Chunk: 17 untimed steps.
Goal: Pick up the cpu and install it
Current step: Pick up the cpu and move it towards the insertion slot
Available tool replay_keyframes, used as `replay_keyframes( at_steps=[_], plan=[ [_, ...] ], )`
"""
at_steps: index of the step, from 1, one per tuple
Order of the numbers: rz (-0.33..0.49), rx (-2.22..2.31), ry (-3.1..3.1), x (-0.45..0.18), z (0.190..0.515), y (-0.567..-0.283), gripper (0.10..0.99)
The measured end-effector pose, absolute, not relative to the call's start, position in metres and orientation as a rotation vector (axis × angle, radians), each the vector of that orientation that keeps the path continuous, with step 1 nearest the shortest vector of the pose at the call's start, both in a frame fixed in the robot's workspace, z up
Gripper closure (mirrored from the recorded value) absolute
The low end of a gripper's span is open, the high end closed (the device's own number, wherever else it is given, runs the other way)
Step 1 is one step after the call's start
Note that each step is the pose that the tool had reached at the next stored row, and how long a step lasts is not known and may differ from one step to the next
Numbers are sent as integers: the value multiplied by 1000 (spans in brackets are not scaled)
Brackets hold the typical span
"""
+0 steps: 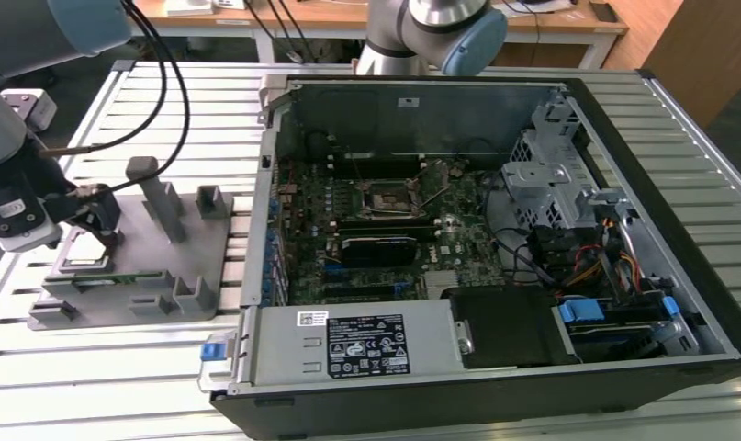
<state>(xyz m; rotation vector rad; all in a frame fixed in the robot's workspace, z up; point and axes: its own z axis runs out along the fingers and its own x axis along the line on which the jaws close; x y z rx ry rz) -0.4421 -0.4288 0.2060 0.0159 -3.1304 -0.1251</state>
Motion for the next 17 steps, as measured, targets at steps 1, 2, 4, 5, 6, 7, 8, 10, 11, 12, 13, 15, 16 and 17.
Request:
replay_keyframes(
  at_steps=[1, 2, 4, 5, 6, 7, 8, 10, 11, 12, 13, 15, 16, 17],
  plan=[
    [-125, 16, -3130, -442, 205, -429, 384],
    [-125, 16, -3130, -442, 204, -428, 384],
    [-125, 15, -3130, -442, 203, -428, 384],
    [-125, 14, -3130, -443, 202, -427, 384],
    [-125, 13, -3130, -443, 201, -427, 384],
    [-125, 13, -3130, -443, 201, -427, 384],
    [-125, 12, -3130, -443, 200, -427, 384],
    [-125, 10, -3131, -444, 199, -427, 384],
    [-125, 8, -3131, -444, 198, -426, 384],
    [-125, 6, -3131, -444, 197, -426, 384],
    [-125, 4, -3131, -445, 197, -426, 384],
    [-125, -1, -3131, -445, 196, -425, 384],
    [-125, -3, -3131, -445, 195, -425, 384],
    [-125, -4, -3131, -446, 194, -425, 384]
  ],
)
